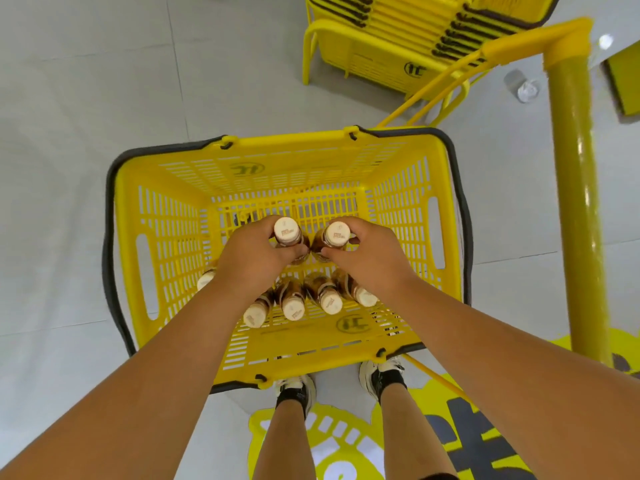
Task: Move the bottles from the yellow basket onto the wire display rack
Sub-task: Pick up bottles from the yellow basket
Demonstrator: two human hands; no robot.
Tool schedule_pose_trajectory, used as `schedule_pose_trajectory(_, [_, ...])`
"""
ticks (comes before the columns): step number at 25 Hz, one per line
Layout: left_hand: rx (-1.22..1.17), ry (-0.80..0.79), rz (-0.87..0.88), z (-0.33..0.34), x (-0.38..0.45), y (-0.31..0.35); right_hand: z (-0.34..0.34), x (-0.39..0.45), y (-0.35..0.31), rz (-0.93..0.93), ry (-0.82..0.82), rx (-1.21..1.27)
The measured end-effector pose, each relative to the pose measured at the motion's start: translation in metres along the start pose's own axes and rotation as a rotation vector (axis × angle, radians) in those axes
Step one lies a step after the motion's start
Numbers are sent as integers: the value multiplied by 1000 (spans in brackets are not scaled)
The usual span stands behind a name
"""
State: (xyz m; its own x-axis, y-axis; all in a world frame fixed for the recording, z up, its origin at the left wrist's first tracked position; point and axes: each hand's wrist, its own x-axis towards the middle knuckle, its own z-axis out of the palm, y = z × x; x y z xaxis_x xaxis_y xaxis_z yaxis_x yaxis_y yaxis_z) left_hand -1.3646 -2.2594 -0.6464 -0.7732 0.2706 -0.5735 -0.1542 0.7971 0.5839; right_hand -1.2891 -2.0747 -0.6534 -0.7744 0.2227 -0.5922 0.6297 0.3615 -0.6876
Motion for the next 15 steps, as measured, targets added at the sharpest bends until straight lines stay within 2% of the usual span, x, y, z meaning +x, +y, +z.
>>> schedule_pose_trajectory(7, [-219,134,53,-63,-55,76,-59,-59,-78,-112,184,92])
schedule_pose_trajectory(15, [-476,270,197,-175,-189,198,-147,-201,-209,-305,339,216])
